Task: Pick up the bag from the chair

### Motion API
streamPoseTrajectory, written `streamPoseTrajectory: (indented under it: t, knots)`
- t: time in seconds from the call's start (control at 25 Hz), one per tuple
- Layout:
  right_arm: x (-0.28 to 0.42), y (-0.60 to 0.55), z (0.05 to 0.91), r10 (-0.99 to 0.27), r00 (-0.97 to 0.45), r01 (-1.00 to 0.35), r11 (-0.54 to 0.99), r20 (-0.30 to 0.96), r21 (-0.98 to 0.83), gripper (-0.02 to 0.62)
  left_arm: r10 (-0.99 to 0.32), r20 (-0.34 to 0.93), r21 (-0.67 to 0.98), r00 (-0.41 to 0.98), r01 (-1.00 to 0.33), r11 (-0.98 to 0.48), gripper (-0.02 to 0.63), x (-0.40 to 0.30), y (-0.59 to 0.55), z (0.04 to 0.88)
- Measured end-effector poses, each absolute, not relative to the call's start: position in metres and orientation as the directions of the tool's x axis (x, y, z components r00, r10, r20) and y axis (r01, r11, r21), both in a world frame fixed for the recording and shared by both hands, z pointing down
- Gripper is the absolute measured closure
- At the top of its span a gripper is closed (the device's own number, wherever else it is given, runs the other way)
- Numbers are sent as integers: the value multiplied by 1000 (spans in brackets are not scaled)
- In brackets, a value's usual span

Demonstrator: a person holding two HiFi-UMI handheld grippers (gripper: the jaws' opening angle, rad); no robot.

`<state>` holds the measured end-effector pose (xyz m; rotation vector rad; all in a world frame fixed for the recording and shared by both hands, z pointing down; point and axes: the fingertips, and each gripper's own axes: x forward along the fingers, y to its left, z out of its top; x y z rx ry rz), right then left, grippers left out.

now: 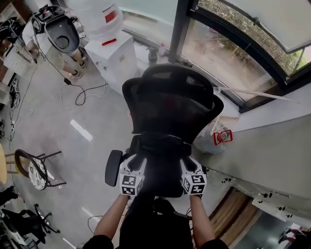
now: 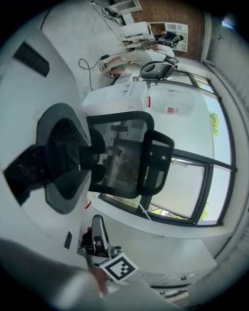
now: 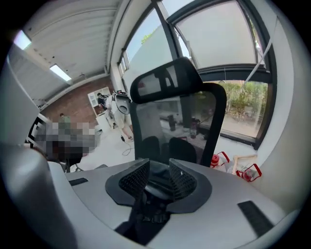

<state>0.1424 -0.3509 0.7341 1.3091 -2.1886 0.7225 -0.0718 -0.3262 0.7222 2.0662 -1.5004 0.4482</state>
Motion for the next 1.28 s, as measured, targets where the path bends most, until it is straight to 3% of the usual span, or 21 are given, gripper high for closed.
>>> streamPoseTrajectory:
  t: [0.32,0.68,0.92,1.28]
  knots:
    - [162,-405,849,-573,-330,-940,276,750,-203,469,-654,676,262,339,-940,-217,408,-80,-389,842]
    - [169,-426,931,-478,-327,-943,220,815,-249,436,-550,770,252,324,-946,-204,387,-93,-426,934]
    - [190,-430,965,-456,-272,-962,124,848,-242,425,-500,803,260,324,-946,-196,382,-95,-432,964]
    - [193,-443,976,-465,-274,-962,134,842,-239,408,-456,821,282,344,-938,-201,382,-89,-440,984]
